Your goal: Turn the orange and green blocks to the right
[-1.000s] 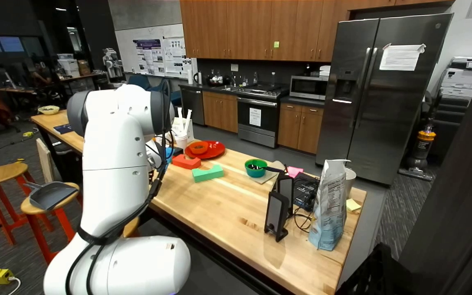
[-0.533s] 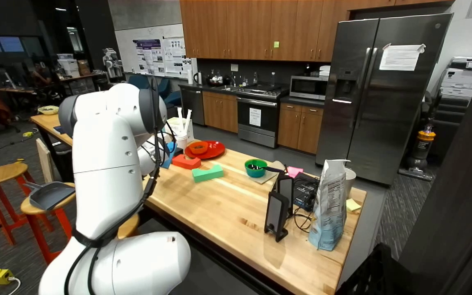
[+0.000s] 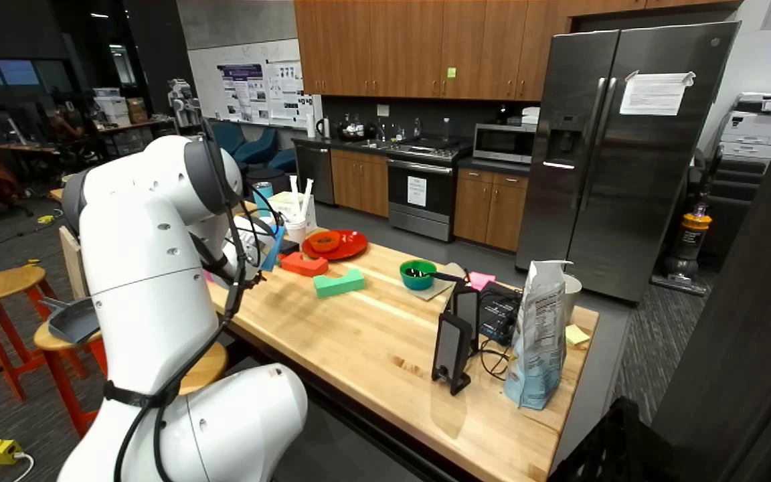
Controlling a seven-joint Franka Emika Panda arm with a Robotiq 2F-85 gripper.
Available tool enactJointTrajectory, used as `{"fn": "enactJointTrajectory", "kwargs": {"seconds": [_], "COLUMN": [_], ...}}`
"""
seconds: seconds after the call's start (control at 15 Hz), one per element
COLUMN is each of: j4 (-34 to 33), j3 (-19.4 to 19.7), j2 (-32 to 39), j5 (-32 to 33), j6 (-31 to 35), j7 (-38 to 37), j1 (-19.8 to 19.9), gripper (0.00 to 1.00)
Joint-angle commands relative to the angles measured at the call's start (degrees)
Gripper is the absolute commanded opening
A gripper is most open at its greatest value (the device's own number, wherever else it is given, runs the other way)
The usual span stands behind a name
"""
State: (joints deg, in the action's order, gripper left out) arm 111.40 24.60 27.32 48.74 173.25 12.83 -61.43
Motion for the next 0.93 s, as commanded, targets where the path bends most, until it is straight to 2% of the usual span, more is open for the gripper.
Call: {"fn": "enactJointTrajectory", "kwargs": {"seconds": [0.0, 0.27, 0.33, 0.53, 0.87], "j4": [-2.60, -4.47, -2.93, -3.79, -4.20], "j3": [9.76, 17.70, 14.00, 16.05, 16.33], "j2": [2.67, 6.45, 4.08, 5.78, 6.26], "j5": [7.42, 13.81, 10.84, 11.91, 11.91], "j6": [-0.37, 1.25, 0.02, 0.06, 0.09], "j7": [-11.23, -22.94, -17.93, -21.00, -21.18], "j1": [-8.46, -15.37, -12.61, -14.75, -14.76], "gripper": [1.00, 1.00, 1.00, 1.00, 1.00]}}
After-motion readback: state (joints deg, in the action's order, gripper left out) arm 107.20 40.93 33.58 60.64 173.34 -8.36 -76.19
